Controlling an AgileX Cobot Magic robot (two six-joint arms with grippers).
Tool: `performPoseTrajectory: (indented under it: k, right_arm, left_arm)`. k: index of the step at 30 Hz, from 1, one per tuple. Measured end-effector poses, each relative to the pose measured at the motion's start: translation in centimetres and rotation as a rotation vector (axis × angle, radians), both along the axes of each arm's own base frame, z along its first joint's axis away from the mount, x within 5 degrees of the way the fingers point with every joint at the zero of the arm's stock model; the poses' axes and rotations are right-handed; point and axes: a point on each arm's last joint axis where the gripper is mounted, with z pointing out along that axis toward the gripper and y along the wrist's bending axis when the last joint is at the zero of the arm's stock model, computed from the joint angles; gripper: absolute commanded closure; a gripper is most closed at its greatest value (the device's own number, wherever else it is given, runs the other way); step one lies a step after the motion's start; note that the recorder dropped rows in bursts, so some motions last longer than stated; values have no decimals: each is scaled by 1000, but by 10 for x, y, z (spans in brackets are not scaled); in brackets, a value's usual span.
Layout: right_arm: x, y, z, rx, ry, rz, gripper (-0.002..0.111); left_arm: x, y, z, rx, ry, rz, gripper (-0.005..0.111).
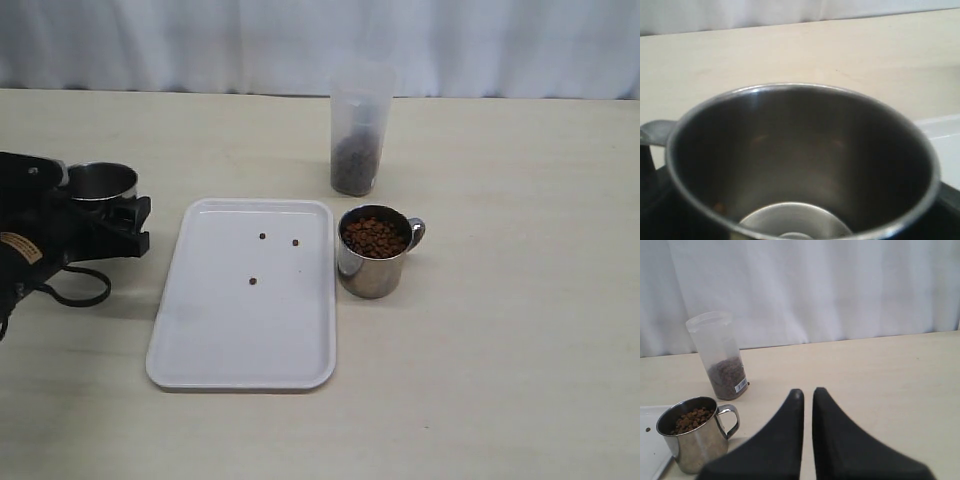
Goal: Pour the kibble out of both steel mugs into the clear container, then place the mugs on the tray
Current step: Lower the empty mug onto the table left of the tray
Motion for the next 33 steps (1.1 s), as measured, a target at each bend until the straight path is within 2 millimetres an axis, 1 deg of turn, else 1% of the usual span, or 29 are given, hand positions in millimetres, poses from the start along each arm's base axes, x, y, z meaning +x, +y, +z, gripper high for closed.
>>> performPoseTrajectory:
  k: [3,10,17,25,31,33]
  right_arm:
    - [0,0,0,0,0,0,103]
    - [0,0,0,0,0,0,103]
    - [0,0,0,0,0,0,103]
    - [0,0,0,0,0,0,103]
    - [0,0,0,0,0,0,103]
    - [0,0,0,0,0,0,103]
  left_arm:
    - [3,-1,-4,-4,6,-13,107]
    - [12,-2,-3,-6,8,-20,107]
    - [23,-3,-8,16,123,-35,107]
    - [20,-3,-13,23,189,-34,107]
    - [21,-3,-16,31,160,-42,107]
    - [22,-3,-17,29,151,-42,105]
